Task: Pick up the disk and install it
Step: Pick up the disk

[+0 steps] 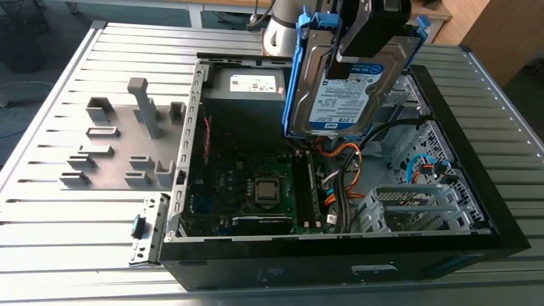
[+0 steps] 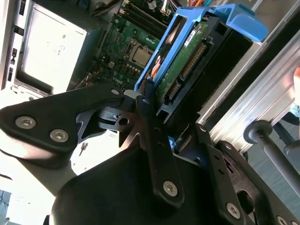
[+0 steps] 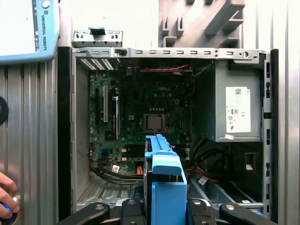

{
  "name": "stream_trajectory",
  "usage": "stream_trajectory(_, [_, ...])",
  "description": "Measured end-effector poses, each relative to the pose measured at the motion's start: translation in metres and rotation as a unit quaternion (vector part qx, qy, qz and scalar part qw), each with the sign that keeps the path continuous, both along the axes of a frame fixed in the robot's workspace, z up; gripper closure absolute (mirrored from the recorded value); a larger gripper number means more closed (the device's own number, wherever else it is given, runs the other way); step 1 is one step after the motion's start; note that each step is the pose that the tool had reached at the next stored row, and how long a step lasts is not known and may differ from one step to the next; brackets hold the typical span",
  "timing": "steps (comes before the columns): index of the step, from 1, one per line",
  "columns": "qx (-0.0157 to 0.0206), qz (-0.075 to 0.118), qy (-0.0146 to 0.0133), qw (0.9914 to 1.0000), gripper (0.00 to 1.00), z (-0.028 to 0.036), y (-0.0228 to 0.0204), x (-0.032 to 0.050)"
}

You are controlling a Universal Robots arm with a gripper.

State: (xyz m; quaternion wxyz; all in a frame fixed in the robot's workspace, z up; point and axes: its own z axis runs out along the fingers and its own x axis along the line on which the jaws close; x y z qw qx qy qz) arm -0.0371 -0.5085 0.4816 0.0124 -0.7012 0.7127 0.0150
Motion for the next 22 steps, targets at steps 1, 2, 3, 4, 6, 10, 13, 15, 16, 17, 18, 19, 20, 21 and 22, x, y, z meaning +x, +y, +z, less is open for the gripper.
stream_trajectory(1, [0.0000, 0.000, 0.0000, 1.00000, 0.64, 0.0000, -0.0007, 0.0000])
stream_trajectory(2, [0.0000, 0.000, 0.0000, 1.00000, 0.64, 0.0000, -0.0013, 0.0000])
stream_trajectory(3, [0.0001, 0.000, 0.0000, 1.00000, 0.64, -0.0001, -0.0020, 0.0000])
stream_trajectory(4, [0.0000, 0.000, 0.0000, 1.00000, 0.64, 0.0000, -0.0026, 0.0000])
stream_trajectory(6, [0.0000, 0.000, 0.0000, 1.00000, 0.64, -0.0001, -0.0039, 0.0000])
stream_trajectory(10, [0.0000, 0.000, 0.0000, 1.00000, 0.64, -0.0001, -0.0065, 0.0000])
stream_trajectory(13, [0.0001, 0.000, 0.0000, 1.00000, 0.64, -0.0001, -0.0084, 0.0000])
stream_trajectory(15, [0.0001, 0.000, 0.0000, 1.00000, 0.64, -0.0001, -0.0097, 0.0000])
stream_trajectory(16, [0.0000, 0.000, 0.0000, 1.00000, 0.64, -0.0001, -0.0104, 0.0000])
stream_trajectory(17, [0.0000, 0.000, 0.0000, 1.00000, 0.64, -0.0001, -0.0111, 0.0000])
stream_trajectory(18, [0.0000, 0.000, 0.0000, 1.00000, 0.64, -0.0001, -0.0117, 0.0000])
stream_trajectory(19, [0.0000, 0.000, 0.0000, 1.00000, 0.64, -0.0001, -0.0124, 0.0000])
stream_trajectory(20, [0.0000, 0.000, 0.0000, 1.00000, 0.64, -0.0001, -0.0130, 0.0000])
stream_trajectory(21, [0.0000, 0.000, 0.0000, 1.00000, 0.64, -0.0001, -0.0137, 0.0000])
stream_trajectory(22, [0.0000, 0.000, 0.0000, 1.00000, 0.64, -0.0001, -0.0144, 0.0000])
